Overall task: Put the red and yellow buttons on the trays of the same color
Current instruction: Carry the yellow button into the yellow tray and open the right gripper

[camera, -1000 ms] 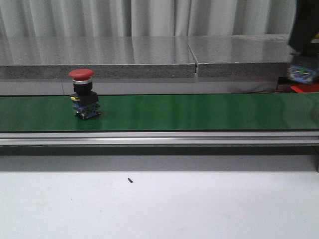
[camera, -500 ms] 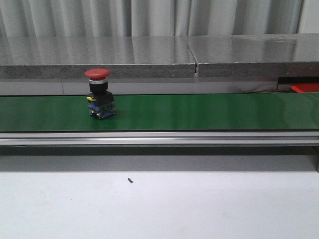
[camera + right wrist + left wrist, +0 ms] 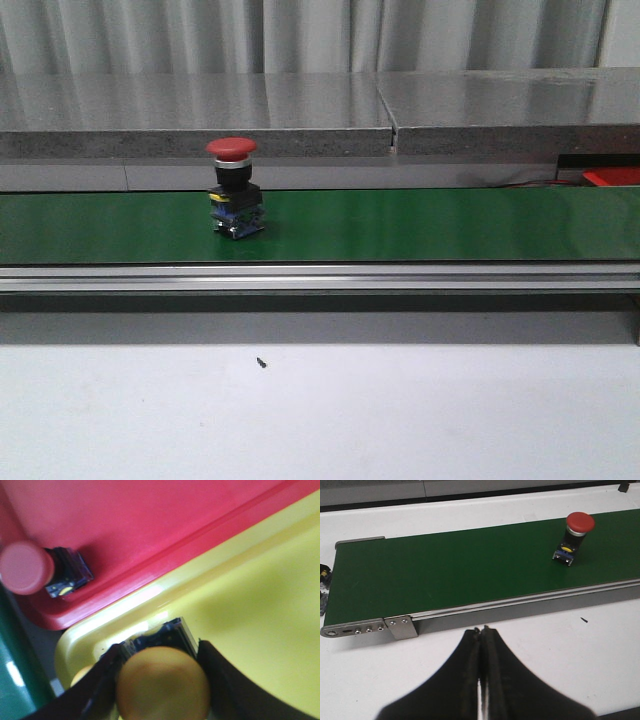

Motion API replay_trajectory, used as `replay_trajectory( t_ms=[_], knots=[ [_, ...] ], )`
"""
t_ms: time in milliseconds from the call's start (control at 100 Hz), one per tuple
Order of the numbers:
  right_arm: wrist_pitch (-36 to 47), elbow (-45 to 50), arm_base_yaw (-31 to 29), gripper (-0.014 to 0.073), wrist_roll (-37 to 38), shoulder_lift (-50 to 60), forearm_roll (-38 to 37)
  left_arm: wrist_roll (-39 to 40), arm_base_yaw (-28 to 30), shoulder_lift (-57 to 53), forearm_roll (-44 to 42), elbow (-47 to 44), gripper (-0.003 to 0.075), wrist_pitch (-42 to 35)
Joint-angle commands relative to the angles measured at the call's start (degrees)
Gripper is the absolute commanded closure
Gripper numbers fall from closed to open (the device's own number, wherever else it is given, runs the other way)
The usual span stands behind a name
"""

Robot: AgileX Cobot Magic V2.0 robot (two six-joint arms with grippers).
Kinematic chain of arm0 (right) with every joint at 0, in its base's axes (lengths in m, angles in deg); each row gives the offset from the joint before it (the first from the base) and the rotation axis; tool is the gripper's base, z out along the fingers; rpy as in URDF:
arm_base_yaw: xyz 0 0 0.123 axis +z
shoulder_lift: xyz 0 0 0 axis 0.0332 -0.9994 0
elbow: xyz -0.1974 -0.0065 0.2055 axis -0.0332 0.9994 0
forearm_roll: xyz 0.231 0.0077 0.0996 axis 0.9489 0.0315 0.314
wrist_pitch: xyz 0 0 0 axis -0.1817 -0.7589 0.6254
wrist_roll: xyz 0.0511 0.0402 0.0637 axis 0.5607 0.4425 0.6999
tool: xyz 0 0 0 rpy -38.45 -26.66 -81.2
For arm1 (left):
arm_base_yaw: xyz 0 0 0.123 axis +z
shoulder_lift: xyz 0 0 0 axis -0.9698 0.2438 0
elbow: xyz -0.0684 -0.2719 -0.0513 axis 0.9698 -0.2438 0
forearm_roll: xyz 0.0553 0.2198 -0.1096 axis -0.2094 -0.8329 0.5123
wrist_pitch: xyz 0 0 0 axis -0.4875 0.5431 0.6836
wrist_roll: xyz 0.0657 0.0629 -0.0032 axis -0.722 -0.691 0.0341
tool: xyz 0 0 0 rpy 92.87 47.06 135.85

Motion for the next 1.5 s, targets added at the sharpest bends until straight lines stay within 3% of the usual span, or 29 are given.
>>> replay_trajectory(
  t_ms=[0, 600, 690, 820, 890, 1240, 1490],
  knots=[
    [3.0, -1.4, -0.3, 0.039, 0.2, 0.1, 1.5, 0.0, -0.5, 0.1, 1.5, 1.6, 0.0739, -3.3],
    [5.8, -1.4, -0.3, 0.0382, 0.2, -7.5, 1.9, 0.0, -0.5, 0.1, 1.5, 1.6, 0.0739, -3.3],
    [5.9, -1.4, -0.3, 0.03, 0.1, -7.2, 1.9, 0.0, -0.5, 0.1, 1.5, 1.6, 0.0739, -3.3],
    [6.0, -1.4, -0.3, 0.0067, 0.1, -6.3, 1.8, 0.0, -0.5, 0.1, 1.5, 1.6, 0.0739, -3.3],
    [6.6, -1.4, -0.3, 0.001, 0.1, -5.5, 1.8, 0.0, -0.5, 0.1, 1.5, 1.6, 0.0739, -3.3],
    [7.8, -1.4, 0.3, 0.0013, 0.1, 2.2, 1.2, 0.0, -0.5, 0.1, 1.5, 1.6, 0.0739, -3.3],
    [7.2, -1.4, 5.8, 0.0013, 0.1, 9.8, 1.0, 0.0, -0.5, 0.1, 1.5, 1.6, 0.0739, -3.3]
  ],
)
